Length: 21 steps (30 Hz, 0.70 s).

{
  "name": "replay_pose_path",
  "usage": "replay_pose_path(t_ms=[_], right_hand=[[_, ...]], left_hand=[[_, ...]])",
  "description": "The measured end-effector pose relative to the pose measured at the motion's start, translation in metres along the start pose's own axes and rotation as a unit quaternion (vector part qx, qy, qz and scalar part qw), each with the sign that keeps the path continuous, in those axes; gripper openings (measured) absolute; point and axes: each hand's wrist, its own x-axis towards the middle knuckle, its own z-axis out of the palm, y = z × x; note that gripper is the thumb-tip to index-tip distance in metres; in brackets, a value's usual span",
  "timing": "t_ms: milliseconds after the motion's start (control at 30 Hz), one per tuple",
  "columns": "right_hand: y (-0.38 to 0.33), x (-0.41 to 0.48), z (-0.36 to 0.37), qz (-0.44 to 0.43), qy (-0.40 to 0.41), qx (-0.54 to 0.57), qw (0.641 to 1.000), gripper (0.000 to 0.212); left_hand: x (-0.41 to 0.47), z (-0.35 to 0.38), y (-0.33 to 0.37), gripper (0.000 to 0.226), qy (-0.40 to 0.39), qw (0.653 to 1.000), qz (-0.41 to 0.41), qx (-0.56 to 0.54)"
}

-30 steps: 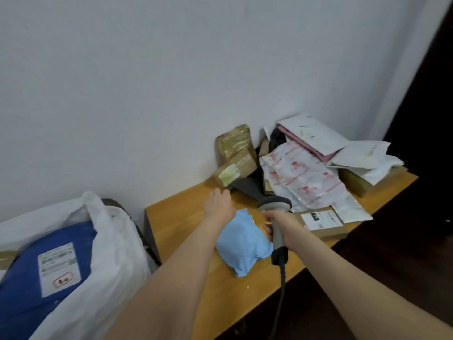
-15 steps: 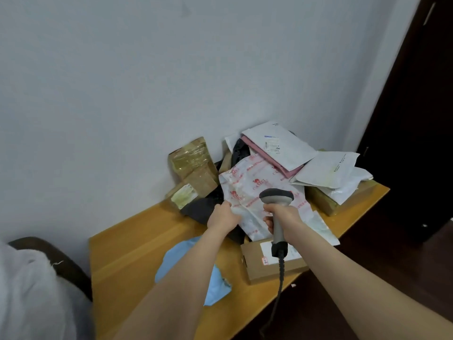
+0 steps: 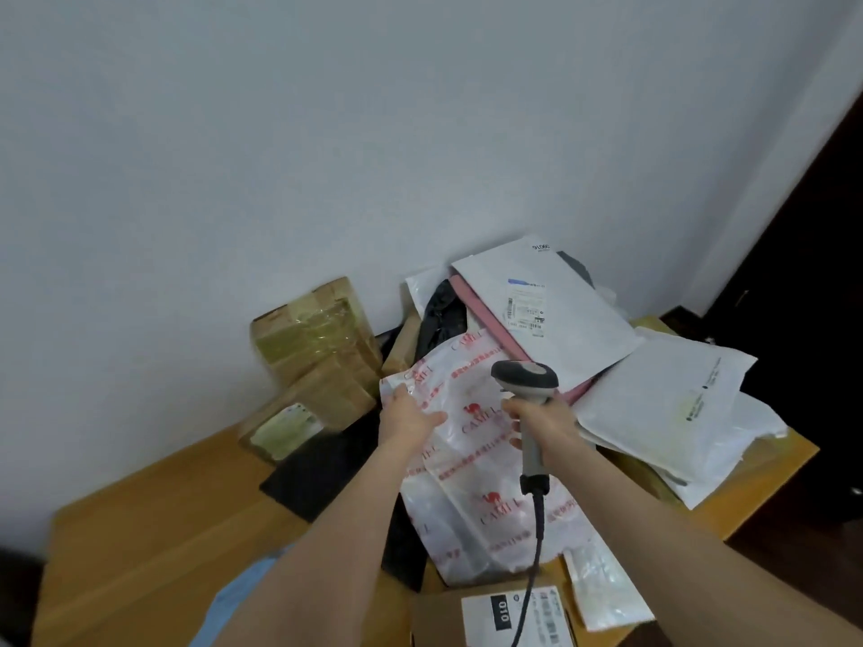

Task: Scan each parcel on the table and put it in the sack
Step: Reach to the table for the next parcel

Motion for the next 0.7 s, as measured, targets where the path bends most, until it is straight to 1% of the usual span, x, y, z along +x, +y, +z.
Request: replay_pose_path(t_ms=[67,100,167,200,267,300,333,367,433,467,500,533,600,667,700], right_hand=[[-0.003,0.020,0.003,-0.007,-0.013,-0.014,1.000,0.022],[-0.005,0.028,0.004,-0.003,-0.028,-0.015,1.000,0.021],[-0.005,0.043,0.006,0.007,-0.065,-0.010,0.998,0.021],[-0.004,0.048,0.007,0.009,-0.079,-0.012,0.997,0.027],[-0.001,0.057,0.007,0.021,-0.100,-0.016,0.995,0.037],[0.000,0.061,0.007,0.028,-0.114,-0.018,0.993,0.038],[0.001,0.064,0.007,0.033,-0.129,-0.019,0.991,0.039],[0.002,0.068,0.007,0.035,-0.141,-0.020,0.989,0.039],[0.000,0.074,0.006,0.033,-0.156,-0.015,0.987,0.038],[-0.002,0.076,0.004,0.032,-0.162,-0.011,0.986,0.035],[-0.003,0.078,0.002,0.031,-0.169,-0.005,0.985,0.032],[-0.005,0.080,-0.001,0.031,-0.177,0.005,0.984,0.031],[-0.010,0.081,-0.006,0.035,-0.188,0.025,0.981,0.037],[-0.016,0.081,-0.009,0.035,-0.183,0.043,0.981,0.045],[-0.020,0.080,-0.011,0.033,-0.176,0.054,0.982,0.044]], left_hand=[[0.023,-0.004,0.012,0.084,0.031,0.997,0.006,0.066],[0.032,-0.006,0.019,0.086,0.033,0.995,0.011,0.096],[0.048,-0.005,0.028,0.087,0.023,0.989,0.006,0.148],[0.053,-0.003,0.031,0.088,0.013,0.985,-0.002,0.172],[0.059,0.002,0.032,0.092,-0.016,0.983,-0.027,0.179],[0.060,0.005,0.031,0.092,-0.027,0.985,-0.038,0.168],[0.060,0.008,0.031,0.086,-0.028,0.985,-0.042,0.167],[0.060,0.009,0.031,0.075,-0.016,0.984,-0.040,0.175],[0.057,0.008,0.034,0.046,0.042,0.983,-0.035,0.174],[0.055,0.007,0.037,0.035,0.071,0.984,-0.037,0.157],[0.052,0.005,0.039,0.028,0.096,0.985,-0.042,0.139],[0.048,0.002,0.041,0.026,0.115,0.984,-0.048,0.124],[0.039,-0.008,0.046,0.023,0.145,0.982,-0.051,0.106],[0.028,-0.021,0.049,0.022,0.180,0.977,-0.038,0.107],[0.022,-0.029,0.050,0.022,0.201,0.973,-0.029,0.112]])
